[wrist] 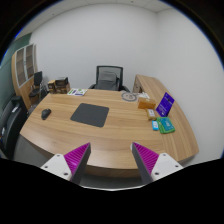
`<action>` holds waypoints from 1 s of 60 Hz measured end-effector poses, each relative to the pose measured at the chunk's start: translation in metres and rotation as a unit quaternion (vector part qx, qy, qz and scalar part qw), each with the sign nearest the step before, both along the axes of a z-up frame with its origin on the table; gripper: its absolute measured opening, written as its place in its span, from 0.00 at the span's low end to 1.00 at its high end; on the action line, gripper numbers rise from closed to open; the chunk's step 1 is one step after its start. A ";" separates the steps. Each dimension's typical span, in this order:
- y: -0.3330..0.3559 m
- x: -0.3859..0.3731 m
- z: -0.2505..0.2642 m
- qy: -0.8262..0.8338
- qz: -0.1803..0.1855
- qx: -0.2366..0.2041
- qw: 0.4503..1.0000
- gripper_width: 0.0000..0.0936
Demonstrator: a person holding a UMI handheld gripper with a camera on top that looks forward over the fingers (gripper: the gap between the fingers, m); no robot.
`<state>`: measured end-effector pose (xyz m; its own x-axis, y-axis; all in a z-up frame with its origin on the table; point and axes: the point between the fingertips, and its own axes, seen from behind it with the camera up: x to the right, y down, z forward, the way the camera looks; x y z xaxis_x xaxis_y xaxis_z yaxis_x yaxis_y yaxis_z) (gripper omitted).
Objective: Arrange mouse
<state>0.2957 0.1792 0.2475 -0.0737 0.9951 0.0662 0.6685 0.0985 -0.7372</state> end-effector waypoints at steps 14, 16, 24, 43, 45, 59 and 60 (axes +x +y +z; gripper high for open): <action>-0.006 -0.006 -0.005 -0.003 0.017 0.007 1.000 0.92; -0.009 -0.006 -0.007 -0.006 0.020 0.006 1.000 0.92; -0.024 -0.013 -0.019 -0.014 0.023 0.013 1.000 0.92; -0.104 -0.043 -0.039 -0.017 0.015 -0.005 1.000 0.92; -0.114 -0.047 -0.039 -0.015 0.011 -0.010 1.000 0.92; -0.198 -0.066 -0.048 -0.006 -0.011 -0.047 0.999 0.91; -0.206 -0.067 -0.050 -0.007 -0.010 -0.049 0.999 0.92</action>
